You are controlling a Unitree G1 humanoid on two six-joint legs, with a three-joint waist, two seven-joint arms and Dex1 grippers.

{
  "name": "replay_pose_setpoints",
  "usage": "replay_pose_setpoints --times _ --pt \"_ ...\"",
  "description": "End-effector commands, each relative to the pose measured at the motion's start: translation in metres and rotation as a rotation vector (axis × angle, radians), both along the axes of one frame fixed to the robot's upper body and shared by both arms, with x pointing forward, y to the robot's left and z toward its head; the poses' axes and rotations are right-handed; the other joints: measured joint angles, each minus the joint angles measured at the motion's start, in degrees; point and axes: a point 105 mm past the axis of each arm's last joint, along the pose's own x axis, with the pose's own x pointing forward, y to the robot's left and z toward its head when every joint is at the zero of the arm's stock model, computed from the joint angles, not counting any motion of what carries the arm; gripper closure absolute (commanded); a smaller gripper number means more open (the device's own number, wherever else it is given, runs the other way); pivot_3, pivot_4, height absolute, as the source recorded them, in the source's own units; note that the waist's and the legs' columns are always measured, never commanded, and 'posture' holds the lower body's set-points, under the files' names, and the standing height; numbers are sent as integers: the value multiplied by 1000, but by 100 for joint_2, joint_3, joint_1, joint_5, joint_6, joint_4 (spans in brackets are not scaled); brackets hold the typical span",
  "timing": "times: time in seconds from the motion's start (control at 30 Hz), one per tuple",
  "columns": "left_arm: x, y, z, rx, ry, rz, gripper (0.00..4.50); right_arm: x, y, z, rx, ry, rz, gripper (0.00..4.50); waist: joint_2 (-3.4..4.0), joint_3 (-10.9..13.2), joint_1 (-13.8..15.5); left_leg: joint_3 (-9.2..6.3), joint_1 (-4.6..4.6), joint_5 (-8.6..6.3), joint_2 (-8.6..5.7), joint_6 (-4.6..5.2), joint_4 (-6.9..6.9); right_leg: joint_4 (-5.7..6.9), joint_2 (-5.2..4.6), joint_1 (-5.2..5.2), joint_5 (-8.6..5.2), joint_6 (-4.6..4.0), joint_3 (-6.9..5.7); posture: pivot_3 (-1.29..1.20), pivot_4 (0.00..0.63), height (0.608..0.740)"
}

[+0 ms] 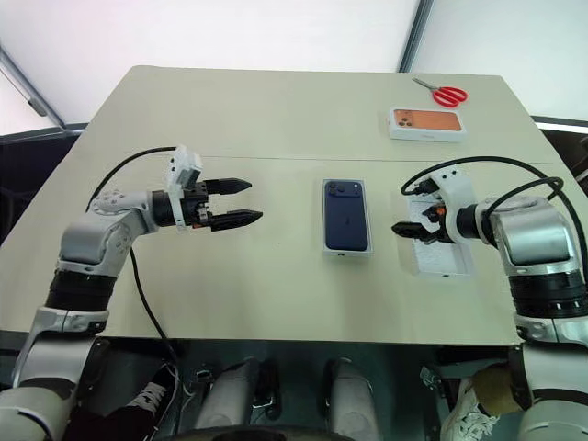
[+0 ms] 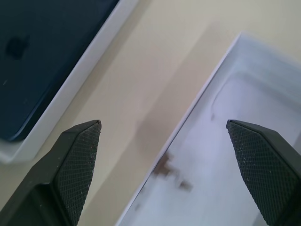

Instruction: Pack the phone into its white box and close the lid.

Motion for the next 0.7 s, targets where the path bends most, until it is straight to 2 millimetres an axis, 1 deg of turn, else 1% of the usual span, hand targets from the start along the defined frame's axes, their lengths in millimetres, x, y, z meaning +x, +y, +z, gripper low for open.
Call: replay_pose_setpoints --times 0.03,0.1,0.13,0.2,0.3,0.37,0.53,0.67,0.7 --pt "-13 3 3 18 -102 -56 42 -13 0 5 22 55 -76 42 0 0 -1 0 0 0 0 0 -1 -1 -1 0 0 -1 0 0 150 738" --pt "-21 1 0 35 -172 -89 42 -22 3 -3 -7 114 -85 42 0 0 -1 0 -2 -2 0 2 -2 -1 -2 -4 1 -2 0 0 150 738" --pt "-22 -1 0 35 -200 -91 42 -23 1 -4 -22 122 -98 42 1 0 1 0 -3 -2 0 2 -3 -1 -2 -7 1 -2 0 0 150 738" --pt "-25 -3 2 29 -233 -100 42 -22 0 -3 5 139 -150 42 1 0 21 0 -6 -3 -1 3 -4 -2 -6 -9 2 -4 0 0 150 738" --pt "-30 -5 -1 52 -261 -126 42 -21 3 -3 26 152 -165 42 1 0 20 1 -8 -6 -5 6 -3 -3 -11 -9 4 -7 -1 0 150 738" --pt "-29 -4 -2 47 -263 -113 42 -17 4 -3 20 144 -178 42 1 0 7 1 -8 -6 -5 8 -4 -3 -10 -9 4 -7 -1 0 150 738" --pt "-28 -7 -3 32 -263 -97 42 -7 -6 -4 4 127 -286 42 1 0 9 6 -8 -6 -3 9 -5 -3 -1 -10 5 -6 -1 0 150 738" --pt "-26 -7 -5 34 -269 -72 42 -5 -3 -7 15 134 -297 42 1 0 7 9 -8 -6 -3 10 -5 -3 3 -9 5 -5 0 0 150 738" --pt "-25 -6 -5 32 -267 -63 0 -4 -3 -10 8 134 -309 549 1 0 6 9 -8 -5 -2 10 -5 -3 5 -9 5 -5 0 0 150 738"
